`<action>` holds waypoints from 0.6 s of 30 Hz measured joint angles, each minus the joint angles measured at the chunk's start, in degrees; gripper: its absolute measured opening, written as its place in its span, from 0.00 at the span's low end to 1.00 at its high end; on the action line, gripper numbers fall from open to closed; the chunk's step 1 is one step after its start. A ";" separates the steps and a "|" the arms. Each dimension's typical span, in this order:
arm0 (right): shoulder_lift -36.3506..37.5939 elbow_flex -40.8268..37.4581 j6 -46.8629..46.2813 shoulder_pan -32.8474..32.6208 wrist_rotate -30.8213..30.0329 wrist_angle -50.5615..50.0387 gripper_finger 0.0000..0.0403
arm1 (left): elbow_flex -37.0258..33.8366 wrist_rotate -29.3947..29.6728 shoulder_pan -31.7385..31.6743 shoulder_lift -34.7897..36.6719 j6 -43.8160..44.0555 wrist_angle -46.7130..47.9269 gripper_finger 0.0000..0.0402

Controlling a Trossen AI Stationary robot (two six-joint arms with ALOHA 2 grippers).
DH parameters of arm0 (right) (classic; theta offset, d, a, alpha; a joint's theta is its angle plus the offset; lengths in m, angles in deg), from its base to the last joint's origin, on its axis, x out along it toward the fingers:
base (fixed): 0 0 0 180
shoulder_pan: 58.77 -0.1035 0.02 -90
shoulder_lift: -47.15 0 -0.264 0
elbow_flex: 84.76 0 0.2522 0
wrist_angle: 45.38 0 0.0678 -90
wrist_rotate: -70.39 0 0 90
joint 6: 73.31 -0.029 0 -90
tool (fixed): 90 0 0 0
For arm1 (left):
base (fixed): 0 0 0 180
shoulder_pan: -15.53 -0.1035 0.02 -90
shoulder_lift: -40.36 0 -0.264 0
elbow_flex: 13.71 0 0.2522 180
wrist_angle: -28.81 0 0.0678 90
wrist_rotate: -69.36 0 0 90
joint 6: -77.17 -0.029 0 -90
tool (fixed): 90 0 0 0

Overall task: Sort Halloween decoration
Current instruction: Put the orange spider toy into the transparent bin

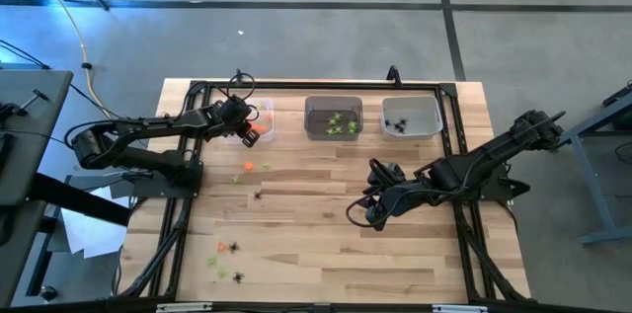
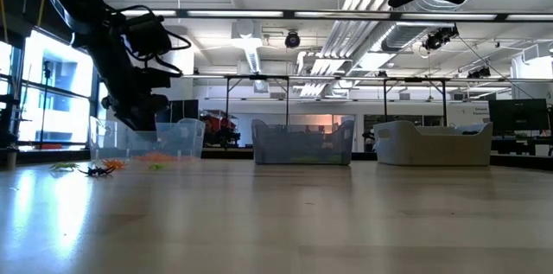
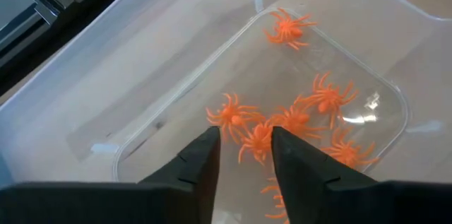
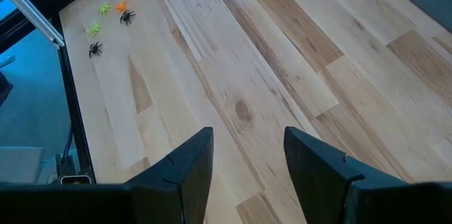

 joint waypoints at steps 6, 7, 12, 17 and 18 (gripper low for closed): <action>-0.01 0.02 0.00 0.00 0.00 -0.01 0.43 | 0.02 -0.24 0.05 0.00 0.19 0.02 0.35; -0.01 0.02 0.01 -0.01 0.00 -0.02 0.43 | 0.02 -0.31 0.07 0.00 0.55 0.03 0.35; 0.00 0.02 0.00 0.00 0.00 -0.02 0.43 | 0.02 -4.19 0.13 2.96 1.49 2.22 0.35; -0.01 0.02 0.01 -0.01 0.00 -0.01 0.43 | 0.02 -5.07 2.47 14.89 2.68 7.47 0.35; -0.01 0.01 0.00 -0.02 0.00 -0.02 0.43 | 0.04 -5.03 3.26 17.80 3.50 8.44 0.35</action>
